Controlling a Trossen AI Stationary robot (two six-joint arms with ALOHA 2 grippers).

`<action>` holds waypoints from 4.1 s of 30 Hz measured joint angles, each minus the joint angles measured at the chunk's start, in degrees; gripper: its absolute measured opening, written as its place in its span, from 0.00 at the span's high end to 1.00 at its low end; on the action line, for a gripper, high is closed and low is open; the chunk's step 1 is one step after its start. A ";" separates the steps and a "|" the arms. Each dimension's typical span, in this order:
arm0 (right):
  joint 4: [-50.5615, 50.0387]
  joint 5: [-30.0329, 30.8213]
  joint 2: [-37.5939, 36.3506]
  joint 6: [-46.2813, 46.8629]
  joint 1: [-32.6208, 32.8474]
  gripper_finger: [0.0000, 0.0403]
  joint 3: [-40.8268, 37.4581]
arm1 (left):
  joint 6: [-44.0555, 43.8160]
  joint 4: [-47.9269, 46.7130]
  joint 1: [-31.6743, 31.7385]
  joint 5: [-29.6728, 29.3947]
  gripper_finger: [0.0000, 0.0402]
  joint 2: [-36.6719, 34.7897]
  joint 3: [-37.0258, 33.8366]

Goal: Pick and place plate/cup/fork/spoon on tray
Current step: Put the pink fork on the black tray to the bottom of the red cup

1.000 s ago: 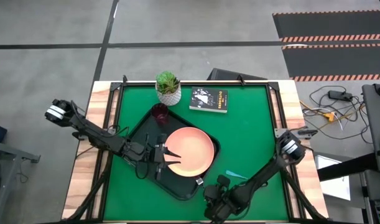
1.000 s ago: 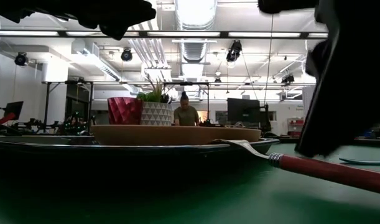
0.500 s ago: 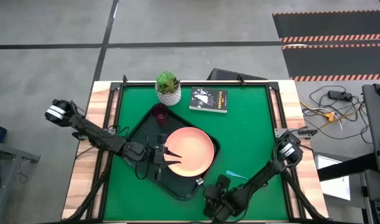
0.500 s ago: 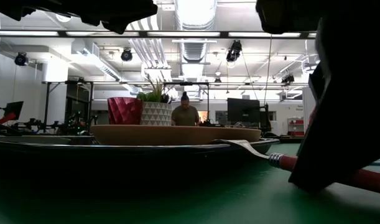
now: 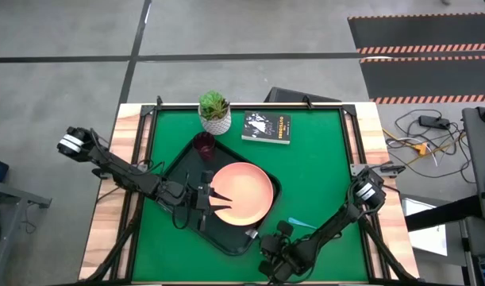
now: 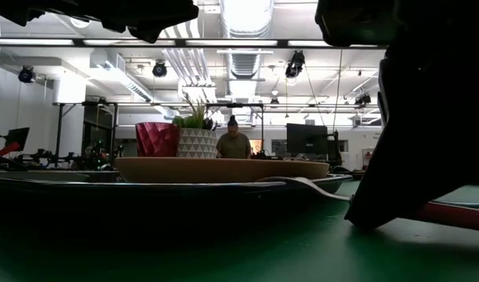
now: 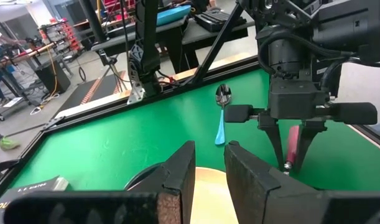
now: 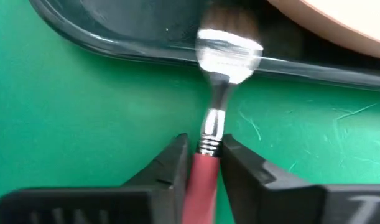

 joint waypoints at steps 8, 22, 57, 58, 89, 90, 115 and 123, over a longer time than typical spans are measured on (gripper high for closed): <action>-0.44 -0.90 -0.42 -0.47 -0.02 0.91 -0.04 | -0.04 0.00 0.00 0.00 0.83 0.00 0.00; -4.56 -0.41 -11.54 -11.43 0.63 0.91 -1.36 | -0.09 0.13 0.00 0.00 0.83 0.00 0.33; 95.17 4.22 -33.50 -64.59 -9.83 0.90 -51.34 | -4.71 6.67 -0.08 0.32 0.83 -0.03 0.07; 96.29 3.43 -32.91 -65.16 -10.14 0.90 -51.25 | -4.81 6.51 -0.09 0.46 0.83 -0.02 0.07; 127.12 -1.23 -15.35 -78.94 -11.65 0.90 -49.75 | -13.55 13.35 -0.13 5.25 0.83 4.32 -0.22; 127.16 -1.37 -15.43 -79.05 -11.73 0.90 -49.75 | -13.55 14.01 -0.13 5.46 0.83 4.81 -0.22; 110.35 -9.97 -17.92 -83.80 -12.74 0.90 -37.37 | -13.03 20.67 0.02 4.94 0.83 7.63 0.31; 112.63 -10.03 -17.91 -85.75 -12.66 0.90 -37.92 | -12.93 23.65 -0.07 11.82 0.80 7.54 0.57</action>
